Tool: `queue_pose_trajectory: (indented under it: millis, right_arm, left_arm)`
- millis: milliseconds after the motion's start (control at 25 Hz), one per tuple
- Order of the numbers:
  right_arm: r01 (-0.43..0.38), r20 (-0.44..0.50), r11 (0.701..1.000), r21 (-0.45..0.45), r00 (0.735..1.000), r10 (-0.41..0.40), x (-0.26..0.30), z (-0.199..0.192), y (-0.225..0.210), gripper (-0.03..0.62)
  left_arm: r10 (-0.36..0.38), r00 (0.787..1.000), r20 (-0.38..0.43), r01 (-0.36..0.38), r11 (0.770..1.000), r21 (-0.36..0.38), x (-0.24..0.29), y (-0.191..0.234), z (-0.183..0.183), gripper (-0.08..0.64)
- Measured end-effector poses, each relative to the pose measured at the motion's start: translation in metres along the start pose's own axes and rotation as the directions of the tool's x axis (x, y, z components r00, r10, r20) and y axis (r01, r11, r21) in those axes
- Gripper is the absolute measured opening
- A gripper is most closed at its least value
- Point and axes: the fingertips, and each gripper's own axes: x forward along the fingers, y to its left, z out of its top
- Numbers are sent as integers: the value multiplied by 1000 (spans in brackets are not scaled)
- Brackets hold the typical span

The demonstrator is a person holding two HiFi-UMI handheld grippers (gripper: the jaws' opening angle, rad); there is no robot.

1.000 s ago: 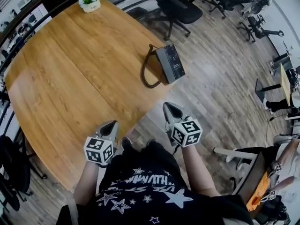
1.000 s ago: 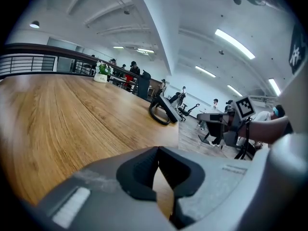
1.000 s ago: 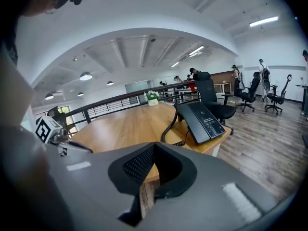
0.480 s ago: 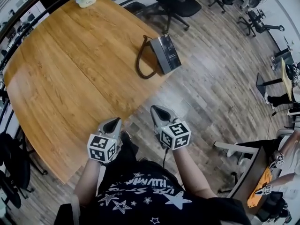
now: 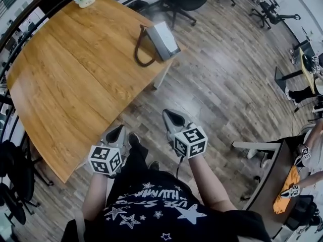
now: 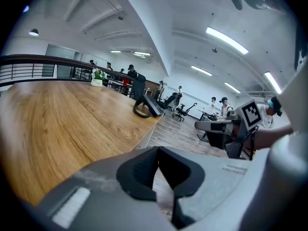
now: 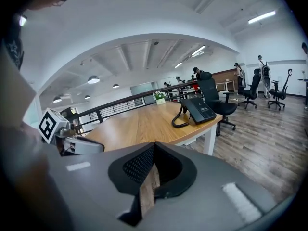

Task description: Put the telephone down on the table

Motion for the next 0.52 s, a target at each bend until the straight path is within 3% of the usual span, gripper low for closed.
queue_pose_trajectory:
  millis: [520]
  right_arm:
    - [14, 78, 1000, -8, 997, -13, -74, 8, 43, -2]
  left_arm:
    - [-27, 997, 74, 24, 999, 42, -63, -52, 5, 3]
